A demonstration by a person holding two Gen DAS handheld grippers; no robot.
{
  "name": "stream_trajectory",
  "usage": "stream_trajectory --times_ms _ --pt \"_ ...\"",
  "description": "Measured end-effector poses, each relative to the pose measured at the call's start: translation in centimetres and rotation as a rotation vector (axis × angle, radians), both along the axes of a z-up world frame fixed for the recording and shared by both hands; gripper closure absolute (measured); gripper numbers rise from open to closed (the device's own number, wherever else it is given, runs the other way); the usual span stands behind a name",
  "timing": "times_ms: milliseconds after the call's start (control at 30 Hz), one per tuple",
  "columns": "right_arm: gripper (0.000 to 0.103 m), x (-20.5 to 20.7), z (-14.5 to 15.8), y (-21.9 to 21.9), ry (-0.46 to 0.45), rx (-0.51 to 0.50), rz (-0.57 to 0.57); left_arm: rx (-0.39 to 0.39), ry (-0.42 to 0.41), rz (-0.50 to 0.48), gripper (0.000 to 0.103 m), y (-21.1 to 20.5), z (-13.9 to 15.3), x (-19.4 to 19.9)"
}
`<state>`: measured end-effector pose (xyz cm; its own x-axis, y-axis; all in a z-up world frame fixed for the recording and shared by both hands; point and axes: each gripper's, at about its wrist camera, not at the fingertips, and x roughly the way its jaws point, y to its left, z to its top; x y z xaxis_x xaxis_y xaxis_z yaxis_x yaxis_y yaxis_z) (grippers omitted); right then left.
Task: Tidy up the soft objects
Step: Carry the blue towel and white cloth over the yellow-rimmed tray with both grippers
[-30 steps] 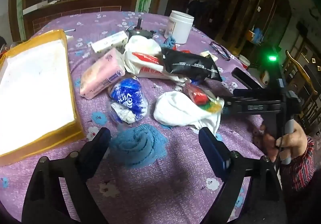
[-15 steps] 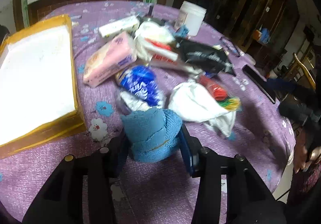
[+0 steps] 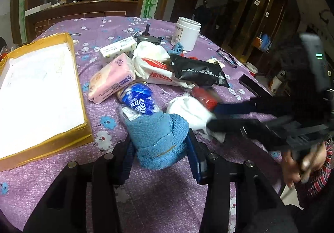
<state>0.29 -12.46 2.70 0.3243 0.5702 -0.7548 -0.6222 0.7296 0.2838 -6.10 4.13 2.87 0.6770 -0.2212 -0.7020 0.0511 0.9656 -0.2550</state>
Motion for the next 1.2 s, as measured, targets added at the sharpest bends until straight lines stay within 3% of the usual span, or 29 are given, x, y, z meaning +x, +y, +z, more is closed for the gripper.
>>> stream_trajectory --times_ms 67,300,433,500,533,567,900,1200 --pt "0.045 0.7 -0.2 -1.0 -0.04 -0.051 -0.067 -0.007 -0.01 0.004 0.059 0.2 0.1 -0.2" --pt "0.046 0.6 -0.4 -0.1 -0.006 -0.057 -0.007 -0.026 -0.035 0.021 0.059 0.7 0.1 -0.3" --pt "0.046 0.9 -1.2 2.4 -0.061 -0.146 -0.001 -0.02 -0.036 0.03 0.059 0.8 0.3 -0.5" --pt "0.057 1.1 -1.7 2.6 -0.061 -0.164 0.0 -0.015 -0.043 0.032 0.059 0.9 0.5 -0.7" --pt "0.082 1.1 -2.0 2.8 -0.06 -0.178 -0.004 -0.013 -0.049 0.035 0.059 1.0 0.6 -0.8" --pt "0.089 1.1 -2.3 2.9 -0.051 -0.188 -0.006 -0.012 -0.052 0.04 0.059 1.1 0.6 -0.9" --pt "0.091 -1.0 0.9 2.2 -0.066 -0.042 0.039 -0.012 -0.104 0.091 0.059 2.7 1.8 -1.8" --pt "0.091 -2.0 4.5 4.7 -0.056 0.07 0.104 0.028 -0.154 0.175 0.059 5.7 3.4 -3.1"
